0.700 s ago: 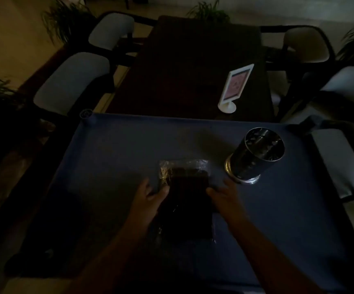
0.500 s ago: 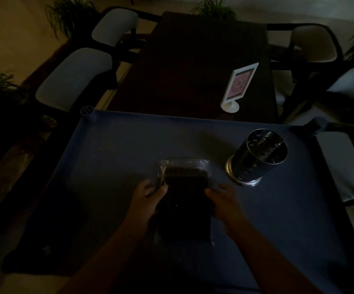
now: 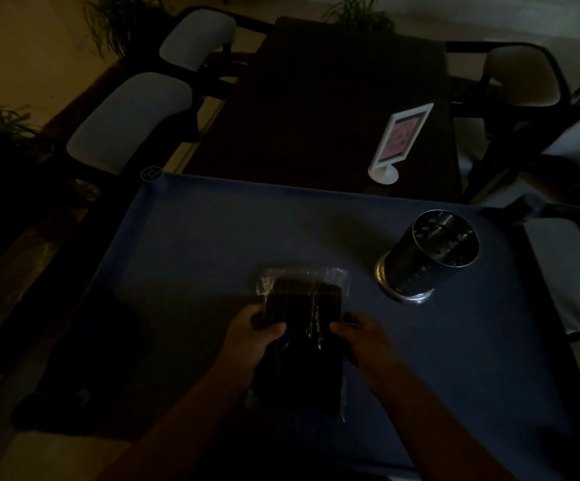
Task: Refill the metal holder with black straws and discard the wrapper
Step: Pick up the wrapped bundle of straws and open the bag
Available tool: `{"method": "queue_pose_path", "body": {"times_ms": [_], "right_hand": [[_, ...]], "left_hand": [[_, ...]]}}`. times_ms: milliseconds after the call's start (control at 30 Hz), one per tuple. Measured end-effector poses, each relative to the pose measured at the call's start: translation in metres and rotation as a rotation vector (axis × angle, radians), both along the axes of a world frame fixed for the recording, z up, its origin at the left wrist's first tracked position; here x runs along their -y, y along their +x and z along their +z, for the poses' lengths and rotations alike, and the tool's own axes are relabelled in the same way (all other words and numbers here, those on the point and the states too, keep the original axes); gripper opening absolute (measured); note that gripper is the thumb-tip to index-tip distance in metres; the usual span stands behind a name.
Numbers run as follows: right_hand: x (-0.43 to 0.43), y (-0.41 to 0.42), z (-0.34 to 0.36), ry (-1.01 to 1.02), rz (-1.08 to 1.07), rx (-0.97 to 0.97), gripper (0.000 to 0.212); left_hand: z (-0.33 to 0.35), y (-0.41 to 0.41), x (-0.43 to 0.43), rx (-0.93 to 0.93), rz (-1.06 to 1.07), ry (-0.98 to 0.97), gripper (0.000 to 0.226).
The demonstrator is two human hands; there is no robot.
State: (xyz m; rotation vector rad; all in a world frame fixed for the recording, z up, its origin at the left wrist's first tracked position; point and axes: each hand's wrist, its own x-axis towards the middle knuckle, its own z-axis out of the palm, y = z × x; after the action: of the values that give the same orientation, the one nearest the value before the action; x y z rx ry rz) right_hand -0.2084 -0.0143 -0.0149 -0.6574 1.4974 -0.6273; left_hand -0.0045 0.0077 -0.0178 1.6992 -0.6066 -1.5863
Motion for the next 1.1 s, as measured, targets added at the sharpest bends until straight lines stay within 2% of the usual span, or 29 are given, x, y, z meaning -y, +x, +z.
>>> {"method": "queue_pose_path", "body": {"times_ms": [167, 267, 433, 767, 833, 933, 1100], "right_hand": [[-0.004, 0.002, 0.012, 0.006, 0.009, 0.013, 0.019], [-0.006, -0.001, 0.020, -0.016, -0.012, 0.088, 0.013], [-0.007, -0.005, 0.037, -0.077, -0.025, 0.274, 0.023], [-0.006, -0.010, 0.071, -0.271, 0.002, 0.313, 0.052], [-0.005, -0.014, 0.081, -0.292, 0.009, 0.338, 0.052], [-0.005, -0.017, 0.096, -0.322, 0.021, 0.381, 0.048], [-0.002, -0.016, 0.122, -0.394, 0.059, 0.321, 0.048]], "left_hand": [[0.002, -0.002, -0.006, -0.023, 0.008, -0.035, 0.037], [0.006, -0.001, -0.007, -0.090, 0.013, -0.046, 0.031], [0.018, -0.005, -0.006, -0.159, 0.015, -0.157, 0.018], [0.072, -0.008, -0.002, -0.277, -0.084, -0.308, 0.036], [0.081, -0.008, -0.001, -0.293, -0.115, -0.304, 0.045], [0.091, -0.008, -0.002, -0.384, -0.175, -0.296, 0.045], [0.110, -0.009, 0.002, -0.327, -0.214, -0.319, 0.043]]}}
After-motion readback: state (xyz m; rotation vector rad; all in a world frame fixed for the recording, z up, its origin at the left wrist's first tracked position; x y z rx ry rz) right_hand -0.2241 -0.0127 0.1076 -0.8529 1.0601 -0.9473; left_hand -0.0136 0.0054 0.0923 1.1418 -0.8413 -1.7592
